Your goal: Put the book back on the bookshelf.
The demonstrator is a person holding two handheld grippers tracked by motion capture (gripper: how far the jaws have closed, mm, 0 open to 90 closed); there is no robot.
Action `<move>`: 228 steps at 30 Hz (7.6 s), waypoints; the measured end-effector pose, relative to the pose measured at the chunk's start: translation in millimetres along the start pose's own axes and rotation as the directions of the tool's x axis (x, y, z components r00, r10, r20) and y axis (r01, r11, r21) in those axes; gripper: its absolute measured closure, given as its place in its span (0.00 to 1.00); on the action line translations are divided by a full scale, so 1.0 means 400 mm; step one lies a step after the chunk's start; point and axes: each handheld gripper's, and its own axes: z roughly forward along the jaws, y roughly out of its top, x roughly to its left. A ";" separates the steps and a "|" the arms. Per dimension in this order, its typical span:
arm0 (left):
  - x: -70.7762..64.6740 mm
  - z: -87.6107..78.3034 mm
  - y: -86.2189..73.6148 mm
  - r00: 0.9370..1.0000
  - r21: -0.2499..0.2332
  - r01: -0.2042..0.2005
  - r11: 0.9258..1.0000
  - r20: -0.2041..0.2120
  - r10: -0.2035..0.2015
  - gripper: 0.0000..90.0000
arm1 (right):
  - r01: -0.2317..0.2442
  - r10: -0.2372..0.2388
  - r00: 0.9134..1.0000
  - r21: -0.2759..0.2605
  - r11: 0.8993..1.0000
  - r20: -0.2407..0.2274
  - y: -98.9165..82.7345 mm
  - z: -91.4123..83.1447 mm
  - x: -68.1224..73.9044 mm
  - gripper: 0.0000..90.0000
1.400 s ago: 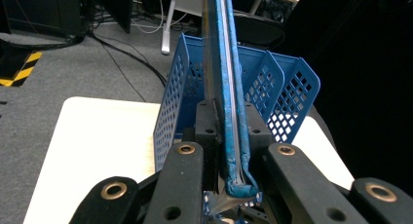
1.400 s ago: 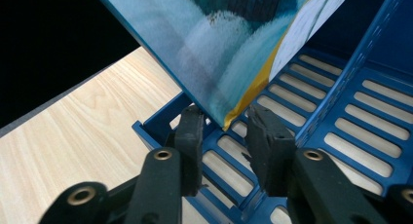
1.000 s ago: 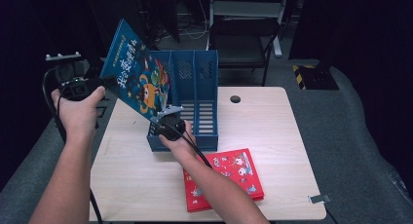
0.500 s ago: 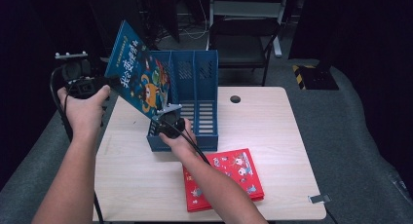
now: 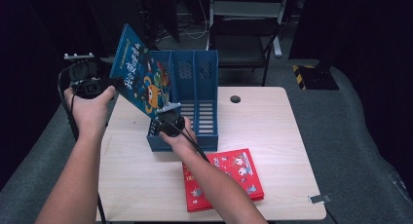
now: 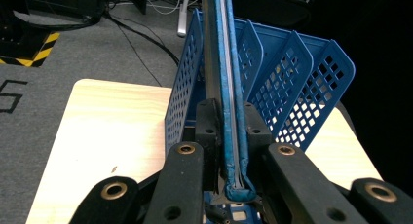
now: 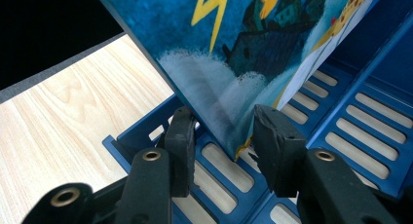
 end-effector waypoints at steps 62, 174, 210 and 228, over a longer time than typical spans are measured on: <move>-0.059 0.115 -0.031 0.986 0.090 -0.081 0.993 -0.136 0.093 0.91 | 0.036 -0.036 0.998 0.000 0.999 -0.059 0.019 0.024 0.030 0.66; 0.024 0.106 -0.175 0.993 0.081 -0.118 0.990 0.037 0.115 0.42 | 0.001 -0.002 1.000 -0.046 0.999 -0.022 -0.072 -0.163 -0.073 0.47; 0.021 0.126 -0.430 0.962 0.118 -0.194 0.974 0.218 0.165 0.47 | -0.021 0.022 0.999 -0.029 0.999 0.029 -0.331 -0.398 -0.116 0.47; -0.008 0.095 -0.561 0.924 0.123 -0.236 0.964 0.336 0.184 0.47 | -0.081 0.082 0.996 -0.027 0.996 0.047 -0.472 -0.518 -0.146 0.47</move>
